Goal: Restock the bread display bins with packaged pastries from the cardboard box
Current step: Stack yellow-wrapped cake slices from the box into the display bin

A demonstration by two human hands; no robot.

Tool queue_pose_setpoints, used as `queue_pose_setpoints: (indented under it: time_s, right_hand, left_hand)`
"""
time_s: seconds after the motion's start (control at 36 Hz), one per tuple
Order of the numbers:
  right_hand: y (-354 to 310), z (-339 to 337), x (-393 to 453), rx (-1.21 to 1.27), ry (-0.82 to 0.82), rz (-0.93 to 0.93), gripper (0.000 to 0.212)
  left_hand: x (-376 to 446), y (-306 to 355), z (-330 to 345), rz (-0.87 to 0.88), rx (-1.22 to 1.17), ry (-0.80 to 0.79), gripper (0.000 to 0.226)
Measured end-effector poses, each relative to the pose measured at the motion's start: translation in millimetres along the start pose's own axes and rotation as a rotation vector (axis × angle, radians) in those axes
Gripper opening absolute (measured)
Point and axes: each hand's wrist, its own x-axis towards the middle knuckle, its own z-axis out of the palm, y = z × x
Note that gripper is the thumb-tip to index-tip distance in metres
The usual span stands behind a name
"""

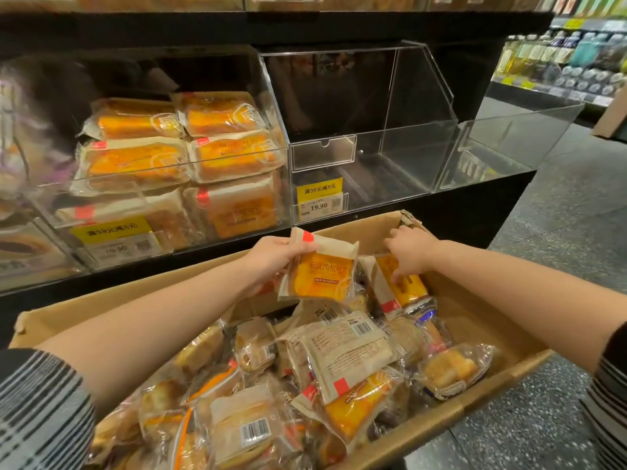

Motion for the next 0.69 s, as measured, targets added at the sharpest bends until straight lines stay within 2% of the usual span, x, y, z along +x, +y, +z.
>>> queue_pose_setpoints:
  time_s: [0.11, 0.17, 0.22, 0.31, 0.36, 0.42, 0.47, 0.5, 0.61, 0.69]
  right_hand:
    - [-3, -7, 2, -0.055, -0.002, -0.037, 0.057]
    - [-5, -14, 1, -0.023, 0.047, -0.074, 0.042]
    - [-9, -22, 0, 0.032, 0.016, -0.107, 0.033]
    - [-17, -31, -4, 0.19, -0.126, -0.138, 0.036]
    - [-20, -35, -6, 0.234, -0.153, -0.157, 0.037]
    - [-24, -43, -9, 0.242, -0.142, -0.177, 0.047]
    - [-25, -52, -12, 0.252, -0.122, -0.184, 0.061]
    - [-25, -58, -13, 0.271, -0.104, -0.187, 0.062]
    - [-21, -79, -16, 0.432, -0.015, -0.204, 0.04]
    - [-20, -93, -18, 0.67, 0.052, -0.227, 0.038]
  left_hand:
    - [0, -3, -4, -0.02, -0.01, -0.01, 0.038]
    - [0, -6, -6, -0.024, -0.018, -0.024, 0.041]
    - [1, -8, -7, -0.031, -0.037, -0.03, 0.042]
    - [0, -7, -7, -0.033, -0.056, -0.03, 0.043]
    - [-2, -5, -9, -0.03, -0.067, -0.044, 0.051]
    - [-2, -4, -13, -0.023, -0.071, -0.063, 0.061]
    - [-2, 1, -18, -0.019, -0.072, -0.062, 0.056]
    - [-3, 4, -21, -0.015, -0.076, -0.056, 0.053]
    - [-11, 22, -40, 0.059, -0.103, -0.053, 0.04]
    - [-20, 38, -60, 0.124, -0.206, -0.032, 0.033]
